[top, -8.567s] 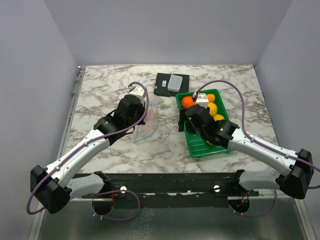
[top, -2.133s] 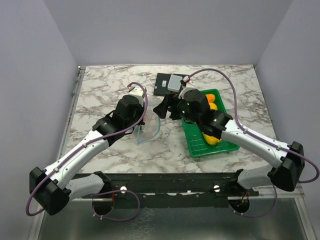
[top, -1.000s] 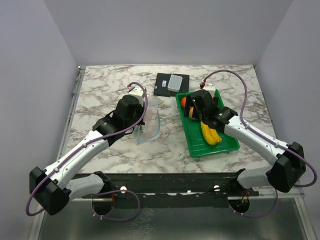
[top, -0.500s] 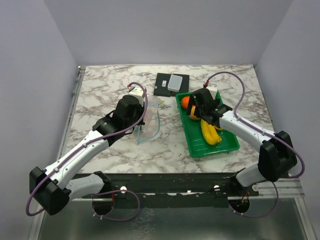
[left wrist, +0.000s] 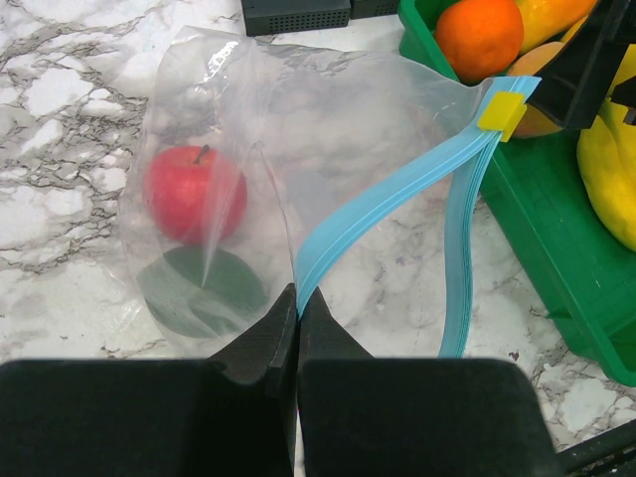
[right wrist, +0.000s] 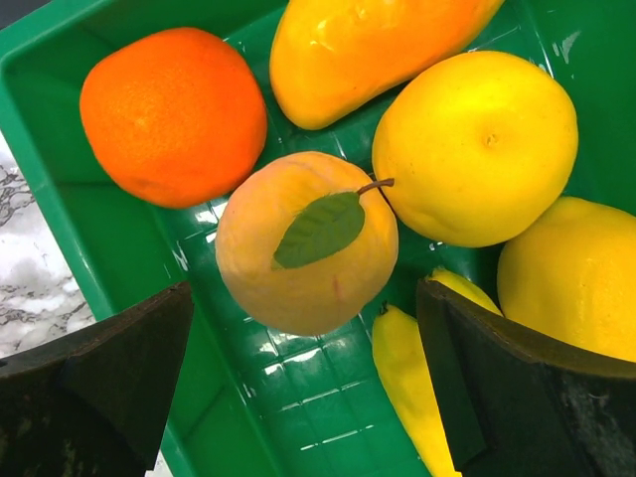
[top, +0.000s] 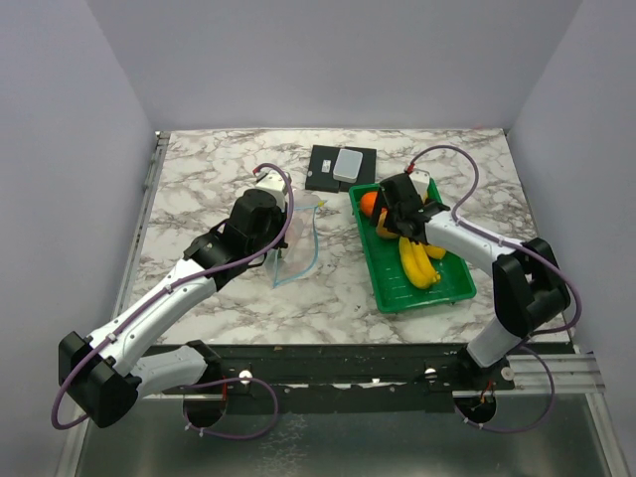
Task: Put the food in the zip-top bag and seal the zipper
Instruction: Pick up the fake fruit from the bin.
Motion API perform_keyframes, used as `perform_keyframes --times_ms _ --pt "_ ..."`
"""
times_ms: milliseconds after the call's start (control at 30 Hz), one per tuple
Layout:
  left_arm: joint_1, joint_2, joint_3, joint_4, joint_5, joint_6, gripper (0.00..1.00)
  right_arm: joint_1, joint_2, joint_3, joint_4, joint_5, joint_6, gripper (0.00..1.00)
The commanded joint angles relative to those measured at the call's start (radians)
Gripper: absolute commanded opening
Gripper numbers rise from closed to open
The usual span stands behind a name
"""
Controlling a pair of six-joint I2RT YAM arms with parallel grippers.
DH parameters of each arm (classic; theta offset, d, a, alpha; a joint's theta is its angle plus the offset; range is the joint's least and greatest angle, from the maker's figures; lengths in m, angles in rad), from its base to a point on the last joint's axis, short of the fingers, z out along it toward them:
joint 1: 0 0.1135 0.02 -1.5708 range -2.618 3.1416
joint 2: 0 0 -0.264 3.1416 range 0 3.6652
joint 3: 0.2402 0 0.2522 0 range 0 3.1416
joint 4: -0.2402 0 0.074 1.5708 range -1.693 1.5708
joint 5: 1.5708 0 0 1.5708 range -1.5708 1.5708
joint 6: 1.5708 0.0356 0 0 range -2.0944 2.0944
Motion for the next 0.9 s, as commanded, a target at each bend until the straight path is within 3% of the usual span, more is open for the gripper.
perform_keyframes --times_ms 0,133,500,867 --pt "-0.003 -0.013 -0.008 0.02 -0.004 0.003 0.0 -0.011 0.038 0.04 0.034 -0.023 0.028 1.0" --pt "-0.003 -0.011 -0.006 0.019 -0.003 0.005 0.0 -0.014 0.065 0.055 0.034 -0.031 0.035 0.98" --pt "-0.002 -0.01 -0.006 0.017 0.002 0.005 0.0 -0.017 0.073 0.055 0.03 -0.025 0.024 0.81" --pt "-0.004 -0.004 -0.006 0.016 0.0 0.006 0.0 -0.018 0.058 0.042 0.04 -0.043 0.001 0.39"
